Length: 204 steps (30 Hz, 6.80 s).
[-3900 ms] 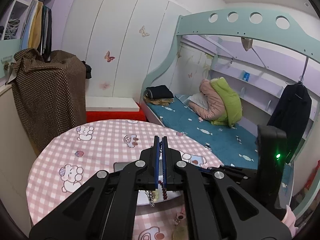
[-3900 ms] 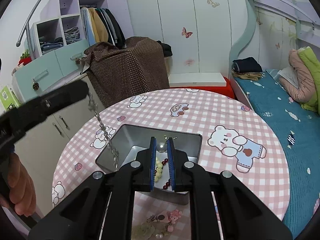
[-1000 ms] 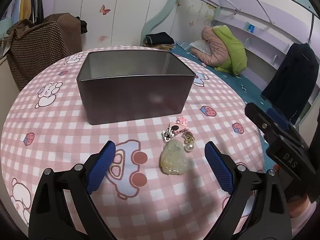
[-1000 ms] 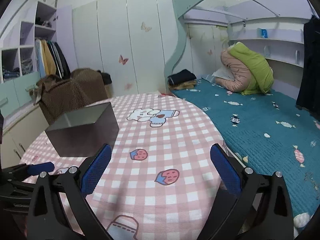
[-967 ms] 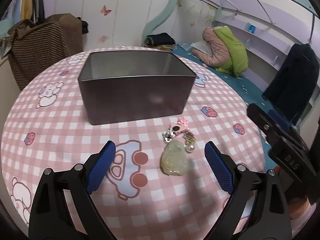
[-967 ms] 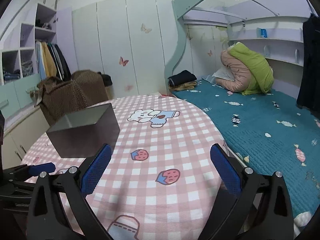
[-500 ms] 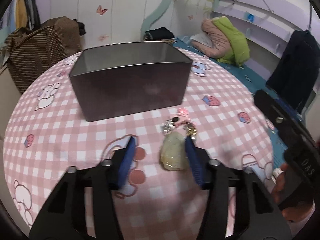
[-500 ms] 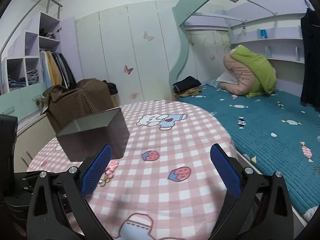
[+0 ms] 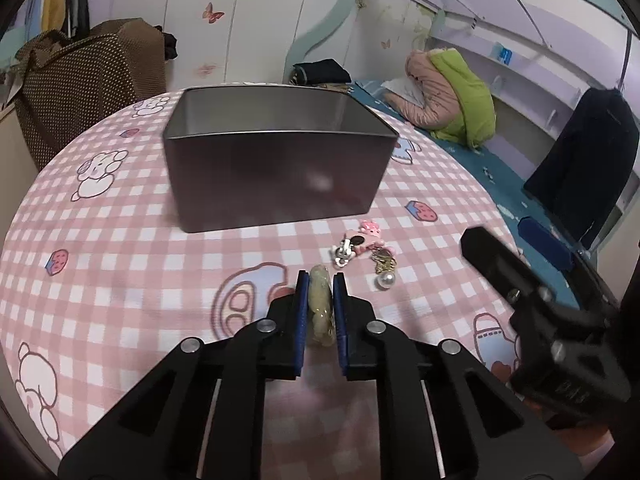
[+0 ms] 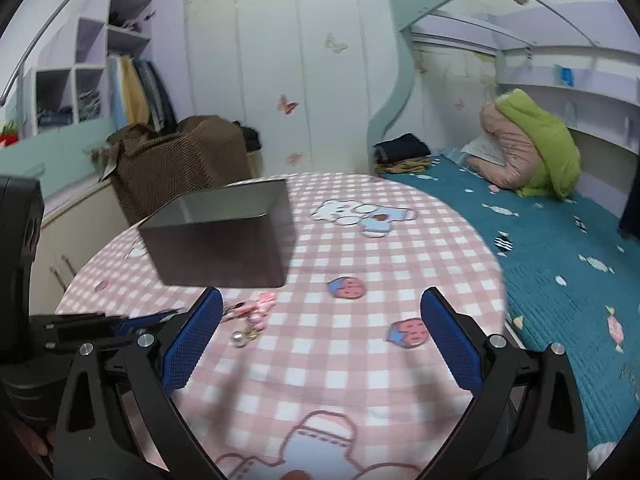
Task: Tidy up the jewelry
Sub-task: 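Grasp the pink charm with pearl using the right tool while the left holds the pendant, then carry the pendant and pink charm into the grey tin and open both tools, then withdraw both open tools from the tin toward the last charms, then grasp the last pink charm with the right tool while the left grasps a silver charm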
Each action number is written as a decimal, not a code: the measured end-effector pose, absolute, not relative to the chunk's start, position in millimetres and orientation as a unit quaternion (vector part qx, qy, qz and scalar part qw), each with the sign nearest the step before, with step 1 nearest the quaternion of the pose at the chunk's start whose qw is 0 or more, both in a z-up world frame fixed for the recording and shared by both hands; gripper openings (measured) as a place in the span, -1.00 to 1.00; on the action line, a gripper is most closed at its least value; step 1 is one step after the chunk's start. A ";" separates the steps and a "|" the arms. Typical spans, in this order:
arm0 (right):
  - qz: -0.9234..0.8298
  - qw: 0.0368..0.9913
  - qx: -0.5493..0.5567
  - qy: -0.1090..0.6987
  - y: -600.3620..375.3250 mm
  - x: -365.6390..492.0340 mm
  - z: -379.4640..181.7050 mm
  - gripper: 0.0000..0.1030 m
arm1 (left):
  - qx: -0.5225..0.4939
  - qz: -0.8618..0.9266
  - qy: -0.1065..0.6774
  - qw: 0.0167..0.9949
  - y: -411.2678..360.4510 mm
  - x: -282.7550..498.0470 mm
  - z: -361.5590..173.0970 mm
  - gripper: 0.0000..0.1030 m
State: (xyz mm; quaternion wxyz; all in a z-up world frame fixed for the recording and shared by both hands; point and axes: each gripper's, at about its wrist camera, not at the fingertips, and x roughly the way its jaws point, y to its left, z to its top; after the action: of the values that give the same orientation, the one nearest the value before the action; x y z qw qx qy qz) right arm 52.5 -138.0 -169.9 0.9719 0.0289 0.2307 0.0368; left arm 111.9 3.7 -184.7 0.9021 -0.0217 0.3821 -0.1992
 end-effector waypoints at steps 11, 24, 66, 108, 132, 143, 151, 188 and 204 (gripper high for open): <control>0.086 0.953 -0.020 0.290 -95.0 63.6 -182.5 0.19 | -0.061 -0.203 0.378 0.901 36.9 108.7 -179.8 -0.80; 0.099 0.940 -0.022 0.327 -79.1 75.8 -198.8 -0.95 | -0.099 -0.199 0.356 0.908 58.7 103.9 -172.8 -0.80; 0.084 0.936 0.014 0.341 -88.8 84.8 -185.3 -0.80 | -0.091 -0.208 0.343 0.912 56.0 102.7 -162.3 -0.80; 0.124 0.957 0.037 0.261 -93.9 143.8 -134.8 -0.79 | -0.086 -0.189 0.288 0.935 37.4 171.0 -115.3 -0.80; 0.101 0.961 0.035 0.255 -100.7 145.8 -136.7 -0.04 | -0.072 -0.170 0.294 0.938 37.0 178.6 -124.2 -0.74; 0.084 0.966 0.032 0.244 -110.1 129.3 -129.0 0.12 | -0.064 -0.164 0.291 0.940 34.8 164.8 -119.2 -0.50; 0.053 0.969 0.036 0.240 -127.9 113.7 -127.9 0.48 | -0.061 -0.144 0.282 0.946 38.3 148.6 -114.1 0.45; 0.144 0.923 -0.011 0.357 -115.8 103.5 -189.3 -0.77 | -0.036 -0.145 0.381 0.913 27.8 139.4 -160.8 0.78; 0.103 0.939 0.040 0.326 -163.3 100.9 -169.6 -0.78 | 0.003 -0.193 0.412 0.890 -27.4 151.2 -176.0 0.27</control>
State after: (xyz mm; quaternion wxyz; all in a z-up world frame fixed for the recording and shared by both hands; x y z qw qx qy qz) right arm 100.9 -163.3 -169.6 0.9388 0.0398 0.3265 0.1027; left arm 151.2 -27.4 -176.0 0.8903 0.0028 0.4123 -0.1933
